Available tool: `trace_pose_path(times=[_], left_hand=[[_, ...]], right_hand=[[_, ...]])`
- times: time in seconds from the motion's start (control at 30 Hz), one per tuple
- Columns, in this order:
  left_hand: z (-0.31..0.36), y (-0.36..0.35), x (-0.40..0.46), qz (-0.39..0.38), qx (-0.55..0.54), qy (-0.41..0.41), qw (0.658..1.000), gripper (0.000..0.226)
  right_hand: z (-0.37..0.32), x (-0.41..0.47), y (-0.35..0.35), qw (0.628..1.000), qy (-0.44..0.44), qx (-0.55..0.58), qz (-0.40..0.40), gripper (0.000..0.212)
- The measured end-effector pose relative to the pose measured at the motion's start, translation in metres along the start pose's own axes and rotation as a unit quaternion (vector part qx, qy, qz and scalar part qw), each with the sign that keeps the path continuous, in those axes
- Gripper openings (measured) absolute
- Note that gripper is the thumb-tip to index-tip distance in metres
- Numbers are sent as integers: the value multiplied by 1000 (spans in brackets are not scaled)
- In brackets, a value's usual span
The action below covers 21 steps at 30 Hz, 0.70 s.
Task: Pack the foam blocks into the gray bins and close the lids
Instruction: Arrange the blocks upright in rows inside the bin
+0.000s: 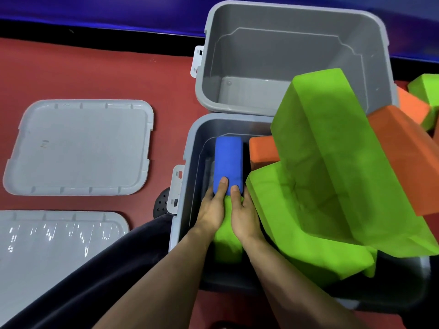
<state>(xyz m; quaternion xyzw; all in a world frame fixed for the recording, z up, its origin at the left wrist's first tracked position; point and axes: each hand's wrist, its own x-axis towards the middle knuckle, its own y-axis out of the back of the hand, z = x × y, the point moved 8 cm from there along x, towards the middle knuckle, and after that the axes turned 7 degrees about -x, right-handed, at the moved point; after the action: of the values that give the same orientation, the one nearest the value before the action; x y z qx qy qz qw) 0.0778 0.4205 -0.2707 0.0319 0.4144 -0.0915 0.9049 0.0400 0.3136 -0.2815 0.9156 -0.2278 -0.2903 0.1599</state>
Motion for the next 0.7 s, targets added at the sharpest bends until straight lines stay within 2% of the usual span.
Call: trace_pose_path(times=[0.17,0.33,0.5,0.6,0.7], left_hand=[[5,1,5,-9,-21,-17,1000,72],[1,-2,7,-1,-7,-15,1000,75],[13,3,0,22,26,-38,999,59],[24,2,-13,40,53,-73,995,68],[38,2,-33,44,66,-89,993,69]], right_hand=[[-2,3,-3,1000,-6,8,-5,90],[-5,0,4,1000,-15,6,-9,89],[-7,-1,-1,997,-59,-31,-42,116],[-16,-16,10,997,-63,-25,-25,93],[-31,-45,12,996,-40,-52,-60,77]])
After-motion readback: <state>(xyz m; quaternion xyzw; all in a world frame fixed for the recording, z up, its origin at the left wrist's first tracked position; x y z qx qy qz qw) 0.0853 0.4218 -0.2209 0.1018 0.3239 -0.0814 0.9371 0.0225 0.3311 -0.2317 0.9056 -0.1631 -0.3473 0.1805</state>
